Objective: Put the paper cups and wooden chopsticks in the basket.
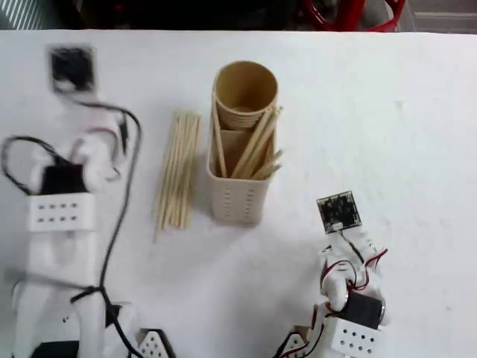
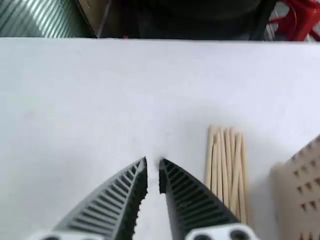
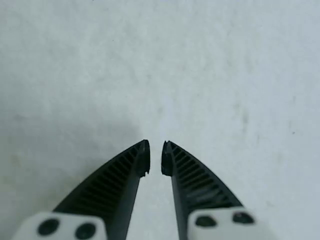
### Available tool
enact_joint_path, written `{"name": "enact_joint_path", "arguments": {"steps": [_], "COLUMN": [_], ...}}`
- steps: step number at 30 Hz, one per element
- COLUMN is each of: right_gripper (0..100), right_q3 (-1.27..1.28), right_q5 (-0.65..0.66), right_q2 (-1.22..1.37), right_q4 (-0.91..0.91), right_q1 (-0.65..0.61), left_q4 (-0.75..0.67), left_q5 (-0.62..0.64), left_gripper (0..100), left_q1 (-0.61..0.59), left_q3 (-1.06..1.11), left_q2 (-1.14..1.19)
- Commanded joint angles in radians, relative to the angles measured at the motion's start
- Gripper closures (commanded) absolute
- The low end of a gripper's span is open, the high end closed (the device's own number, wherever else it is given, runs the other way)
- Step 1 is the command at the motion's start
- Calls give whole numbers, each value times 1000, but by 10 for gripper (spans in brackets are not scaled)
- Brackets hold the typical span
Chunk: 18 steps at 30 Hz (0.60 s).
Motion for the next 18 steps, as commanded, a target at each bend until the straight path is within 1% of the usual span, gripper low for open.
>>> {"name": "enact_joint_path", "arguments": {"steps": [1, 3, 7, 9, 13, 16, 18], "right_gripper": [942, 942, 942, 942, 942, 942, 942], "right_q3": [9, 9, 9, 9, 9, 9, 9], "right_q5": [5, 5, 5, 5, 5, 5, 5], "right_q2": [-5, -5, -5, -5, -5, -5, -5], "right_q4": [4, 4, 4, 4, 4, 4, 4], "right_q1": [4, 4, 4, 4, 4, 4, 4], "left_q4": [-244, -267, -227, -224, -261, -288, -253], "left_q5": [-114, -137, -129, -135, -137, -137, -132], "left_gripper": [976, 941, 826, 842, 932, 919, 873], "left_q1": [62, 90, 81, 79, 85, 85, 85], "left_q3": [216, 258, 256, 265, 267, 210, 133], "left_q2": [-25, -25, -24, -22, 64, 214, 321]}}
